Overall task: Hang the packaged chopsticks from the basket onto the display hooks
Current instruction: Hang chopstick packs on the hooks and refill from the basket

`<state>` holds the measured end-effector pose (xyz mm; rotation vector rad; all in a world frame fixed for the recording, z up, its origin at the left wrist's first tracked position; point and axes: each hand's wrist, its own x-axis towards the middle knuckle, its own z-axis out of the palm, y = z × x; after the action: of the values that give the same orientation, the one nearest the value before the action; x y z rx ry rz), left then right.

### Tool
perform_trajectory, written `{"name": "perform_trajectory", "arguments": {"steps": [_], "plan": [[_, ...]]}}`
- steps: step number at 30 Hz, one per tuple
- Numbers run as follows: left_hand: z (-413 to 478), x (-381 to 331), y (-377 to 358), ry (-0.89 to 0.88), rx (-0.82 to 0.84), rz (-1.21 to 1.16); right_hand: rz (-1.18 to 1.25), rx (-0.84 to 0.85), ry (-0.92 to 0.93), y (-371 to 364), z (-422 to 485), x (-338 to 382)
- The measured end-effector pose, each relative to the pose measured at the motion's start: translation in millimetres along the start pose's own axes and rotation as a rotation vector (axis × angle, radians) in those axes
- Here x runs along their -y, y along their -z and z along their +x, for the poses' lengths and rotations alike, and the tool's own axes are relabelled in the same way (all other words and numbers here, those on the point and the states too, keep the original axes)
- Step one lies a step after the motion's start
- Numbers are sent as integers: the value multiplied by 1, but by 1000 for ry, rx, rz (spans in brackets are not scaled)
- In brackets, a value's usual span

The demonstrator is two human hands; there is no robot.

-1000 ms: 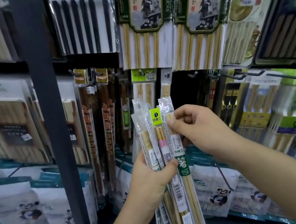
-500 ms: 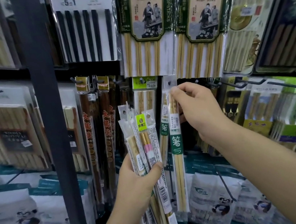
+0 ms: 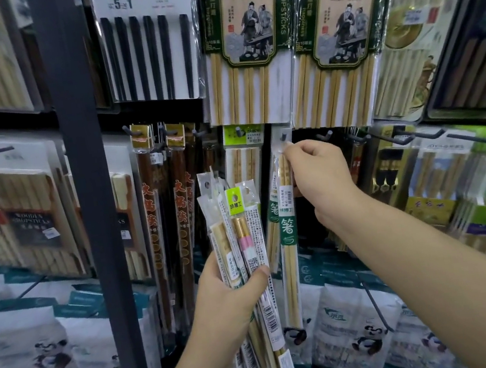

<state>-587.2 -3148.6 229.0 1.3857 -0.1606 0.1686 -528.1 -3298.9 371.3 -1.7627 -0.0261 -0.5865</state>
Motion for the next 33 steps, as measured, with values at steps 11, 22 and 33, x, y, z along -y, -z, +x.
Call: {"name": "perform_trajectory", "arguments": {"steps": [11, 22, 33], "plan": [[1, 0, -1, -1, 65, -31, -124, 63, 45, 6, -40, -24], [1, 3, -7, 26, 95, -99, 68, 231, -94, 7, -48, -36], [4, 9, -7, 6, 47, -111, 75, 193, -32, 3, -56, -28]]}}
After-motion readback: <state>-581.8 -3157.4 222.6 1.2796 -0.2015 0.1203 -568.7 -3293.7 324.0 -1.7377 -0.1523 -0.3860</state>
